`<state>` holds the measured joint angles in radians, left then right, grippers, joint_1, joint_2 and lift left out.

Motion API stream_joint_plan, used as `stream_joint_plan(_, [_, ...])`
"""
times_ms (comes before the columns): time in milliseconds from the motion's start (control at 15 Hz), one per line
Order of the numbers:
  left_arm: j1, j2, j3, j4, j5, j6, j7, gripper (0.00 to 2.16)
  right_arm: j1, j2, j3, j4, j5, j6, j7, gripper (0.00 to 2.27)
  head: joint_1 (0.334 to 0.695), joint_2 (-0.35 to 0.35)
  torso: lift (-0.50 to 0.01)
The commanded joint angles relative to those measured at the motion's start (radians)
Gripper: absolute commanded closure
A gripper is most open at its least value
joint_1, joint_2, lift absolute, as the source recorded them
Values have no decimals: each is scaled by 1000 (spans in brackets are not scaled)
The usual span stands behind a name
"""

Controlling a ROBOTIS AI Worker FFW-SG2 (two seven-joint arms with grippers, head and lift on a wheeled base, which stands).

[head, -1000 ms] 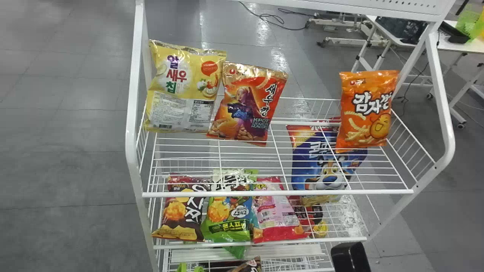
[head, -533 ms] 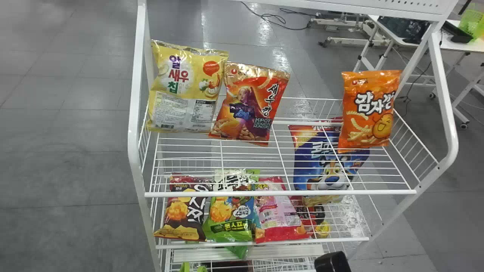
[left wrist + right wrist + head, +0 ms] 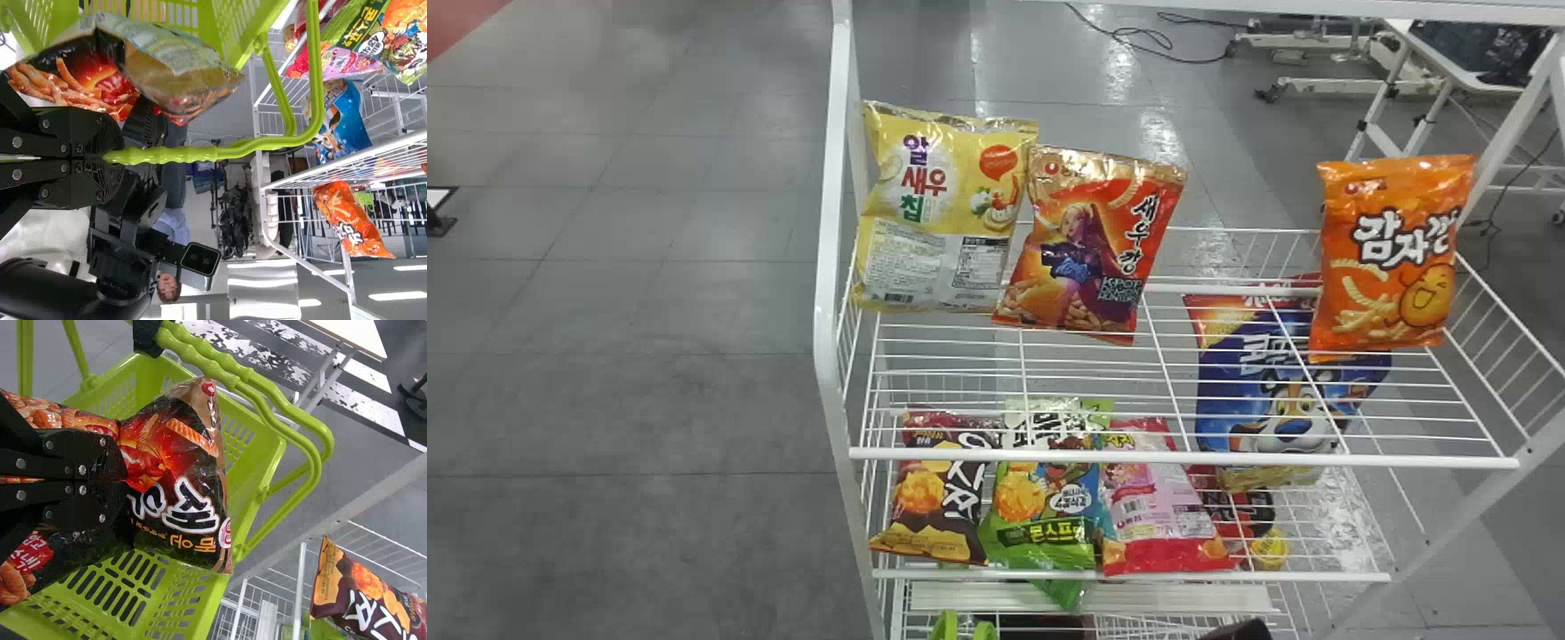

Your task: Hold basket handle with left hand then pick spicy shrimp crackers with right hand and place into basket

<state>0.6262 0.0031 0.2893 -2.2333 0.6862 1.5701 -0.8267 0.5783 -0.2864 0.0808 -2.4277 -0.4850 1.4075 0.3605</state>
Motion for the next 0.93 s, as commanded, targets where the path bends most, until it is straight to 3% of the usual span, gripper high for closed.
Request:
stream_joint_plan(0, [3,-6,-1,-5,1,1,0,1892,-15,1,28,38,2,0,0,1541,695,-54,-37])
stream_joint_plan(600, [3,-6,-18,-3,-2,1,1,1892,-75,36,151,173,57,-150,-2,1538,695,86,-37])
stream_joint_plan(667, [3,-6,-18,-3,-2,1,1,1892,-78,36,157,182,59,-150,-3,1450,695,100,-37])
stream_joint_plan(733, [3,-6,-16,-3,-2,1,0,1892,-78,36,157,183,71,-150,-5,950,695,111,-37])
stream_joint_plan(800, [1,-6,-16,-3,-2,1,0,1892,-78,36,162,185,94,-150,-8,127,695,117,-37])
stream_joint_plan(867, [3,-6,-16,-3,-2,1,0,1892,-75,35,158,183,103,-147,-8,-2,695,114,-37])
